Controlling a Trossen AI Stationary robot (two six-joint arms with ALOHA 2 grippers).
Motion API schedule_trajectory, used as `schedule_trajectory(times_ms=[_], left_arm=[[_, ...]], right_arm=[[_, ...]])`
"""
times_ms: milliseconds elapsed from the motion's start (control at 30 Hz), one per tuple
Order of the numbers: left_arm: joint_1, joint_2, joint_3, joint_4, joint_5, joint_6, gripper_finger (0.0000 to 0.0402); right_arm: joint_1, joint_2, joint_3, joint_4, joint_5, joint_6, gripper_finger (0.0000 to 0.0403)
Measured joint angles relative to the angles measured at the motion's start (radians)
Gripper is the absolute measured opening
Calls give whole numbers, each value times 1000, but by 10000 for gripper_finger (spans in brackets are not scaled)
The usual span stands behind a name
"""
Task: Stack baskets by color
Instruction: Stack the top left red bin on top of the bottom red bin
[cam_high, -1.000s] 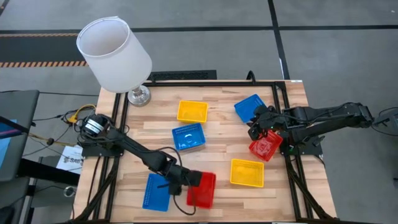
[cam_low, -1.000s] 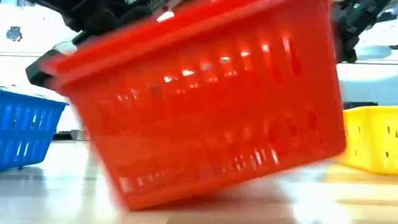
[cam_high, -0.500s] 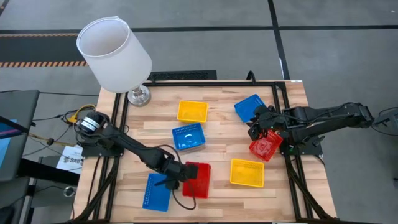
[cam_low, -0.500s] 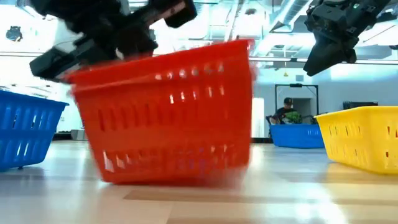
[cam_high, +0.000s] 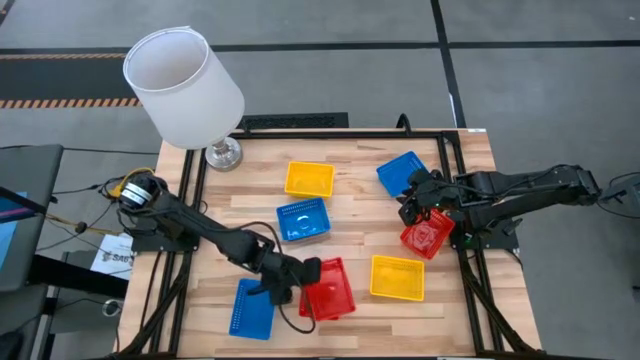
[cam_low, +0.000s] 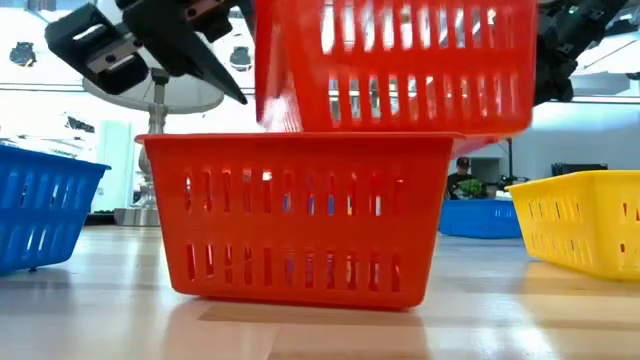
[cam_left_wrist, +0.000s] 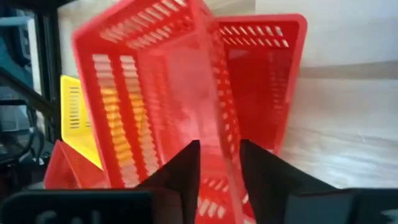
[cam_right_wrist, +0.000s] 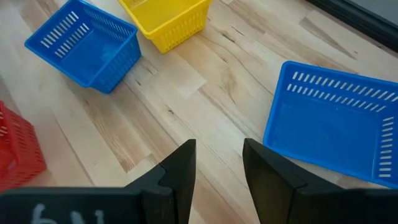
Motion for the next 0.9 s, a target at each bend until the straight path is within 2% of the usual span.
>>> schedule_trajectory(times_ms=[100, 200, 300, 400, 533, 600, 700, 833, 900], left_arm=[[9, 0, 0, -41, -10, 13, 129], [9, 0, 0, -94, -34, 14, 132], [8, 0, 0, -142, -49, 39, 117], [4, -7, 0, -124, -129, 21, 95], [-3, -76, 0, -55, -191, -47, 66], [-6, -128, 0, 17, -220, -145, 56], [-6, -224, 0, 122, -210, -386, 44], [-7, -325, 2, 194, -265, -750, 34], [-7, -365, 2, 208, -273, -864, 29]], right_arm=[[0, 0, 0, 0, 0, 0, 157], [0, 0, 0, 2, 0, 0, 157], [0, 0, 0, 3, -1, 0, 157], [0, 0, 0, 3, -1, 0, 157], [-2, 0, 0, -6, -1, 1, 157], [-7, 0, 0, -5, -1, 6, 157], [-10, 15, 0, 1, -18, 36, 157], [15, 51, 0, 97, -170, 45, 157], [62, 83, 1, 174, -250, 39, 157]])
